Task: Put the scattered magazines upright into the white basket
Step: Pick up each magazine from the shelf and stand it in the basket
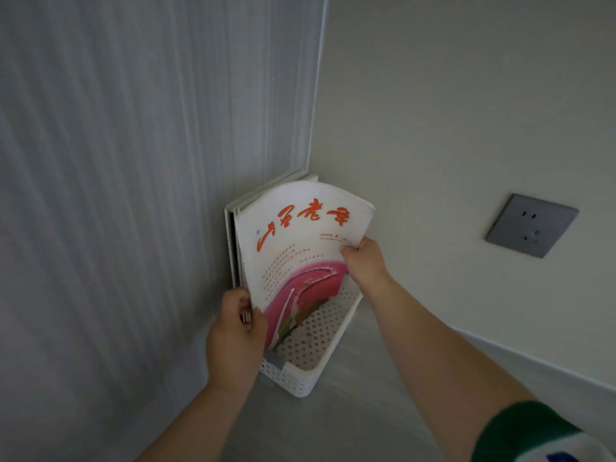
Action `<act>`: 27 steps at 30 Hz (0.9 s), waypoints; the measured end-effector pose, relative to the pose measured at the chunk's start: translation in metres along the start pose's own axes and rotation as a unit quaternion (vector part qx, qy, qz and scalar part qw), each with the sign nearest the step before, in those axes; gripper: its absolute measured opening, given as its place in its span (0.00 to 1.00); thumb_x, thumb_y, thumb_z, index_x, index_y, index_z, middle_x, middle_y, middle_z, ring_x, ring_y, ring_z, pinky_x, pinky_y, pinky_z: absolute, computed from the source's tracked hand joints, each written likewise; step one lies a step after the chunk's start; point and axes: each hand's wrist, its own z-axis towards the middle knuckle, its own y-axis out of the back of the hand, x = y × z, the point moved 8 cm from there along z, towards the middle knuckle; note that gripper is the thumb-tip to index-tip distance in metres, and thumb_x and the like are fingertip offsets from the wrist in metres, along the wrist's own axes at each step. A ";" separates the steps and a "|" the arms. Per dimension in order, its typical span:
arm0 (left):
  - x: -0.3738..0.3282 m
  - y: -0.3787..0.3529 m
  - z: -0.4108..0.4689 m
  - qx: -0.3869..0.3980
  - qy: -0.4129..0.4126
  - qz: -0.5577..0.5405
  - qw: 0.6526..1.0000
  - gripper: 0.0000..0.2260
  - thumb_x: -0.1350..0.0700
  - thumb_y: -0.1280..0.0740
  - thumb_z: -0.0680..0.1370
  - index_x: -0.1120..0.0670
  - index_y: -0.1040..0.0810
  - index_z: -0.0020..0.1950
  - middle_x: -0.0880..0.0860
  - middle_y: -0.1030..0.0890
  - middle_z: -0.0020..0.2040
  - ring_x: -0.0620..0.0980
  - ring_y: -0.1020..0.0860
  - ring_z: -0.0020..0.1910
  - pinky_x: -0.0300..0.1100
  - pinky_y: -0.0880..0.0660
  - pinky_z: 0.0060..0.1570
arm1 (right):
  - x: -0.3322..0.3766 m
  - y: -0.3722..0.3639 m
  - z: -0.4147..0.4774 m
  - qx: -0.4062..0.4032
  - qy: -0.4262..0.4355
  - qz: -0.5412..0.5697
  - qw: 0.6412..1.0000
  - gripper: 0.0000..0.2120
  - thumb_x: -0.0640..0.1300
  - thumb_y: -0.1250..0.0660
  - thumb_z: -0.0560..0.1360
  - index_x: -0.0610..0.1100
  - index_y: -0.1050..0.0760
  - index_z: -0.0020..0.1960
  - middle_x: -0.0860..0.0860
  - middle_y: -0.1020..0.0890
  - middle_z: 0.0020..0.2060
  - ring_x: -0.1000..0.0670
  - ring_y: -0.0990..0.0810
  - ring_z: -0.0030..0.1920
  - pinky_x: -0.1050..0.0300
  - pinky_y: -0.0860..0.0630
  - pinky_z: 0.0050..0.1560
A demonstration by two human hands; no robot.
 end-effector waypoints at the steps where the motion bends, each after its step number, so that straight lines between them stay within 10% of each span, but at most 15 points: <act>1: 0.003 -0.002 -0.001 0.003 0.007 0.004 1.000 0.07 0.65 0.36 0.73 0.58 0.29 0.49 0.49 0.24 0.42 0.50 0.25 0.40 0.40 0.30 0.40 | -0.006 -0.004 0.001 0.003 -0.006 0.000 1.000 0.14 0.32 0.45 0.74 0.36 0.26 0.57 0.38 0.21 0.54 0.46 0.24 0.48 0.57 0.29 0.46; 10: 0.012 -0.012 -0.001 0.007 0.021 -0.003 1.000 0.09 0.66 0.37 0.74 0.52 0.33 0.44 0.51 0.26 0.45 0.48 0.26 0.44 0.39 0.27 0.40 | -0.019 0.007 0.003 -0.108 0.001 0.128 0.986 0.36 0.39 0.35 0.73 0.48 0.53 0.73 0.46 0.41 0.72 0.46 0.40 0.71 0.50 0.38 0.68; 18: 0.014 -0.015 0.007 -0.020 0.010 0.004 1.000 0.08 0.67 0.36 0.72 0.55 0.30 0.42 0.53 0.25 0.39 0.52 0.27 0.38 0.41 0.30 0.38 | -0.014 -0.086 -0.037 0.222 -0.001 0.045 0.974 0.33 0.57 0.41 0.74 0.57 0.55 0.72 0.51 0.45 0.74 0.47 0.42 0.73 0.48 0.41 0.69; 27: 0.020 -0.013 0.009 -0.007 0.041 0.015 0.999 0.15 0.63 0.35 0.73 0.46 0.36 0.35 0.48 0.29 0.32 0.50 0.28 0.33 0.44 0.29 0.34 | -0.015 -0.098 -0.037 0.232 -0.003 0.037 0.972 0.33 0.58 0.41 0.74 0.57 0.55 0.72 0.52 0.46 0.75 0.47 0.45 0.73 0.46 0.45 0.71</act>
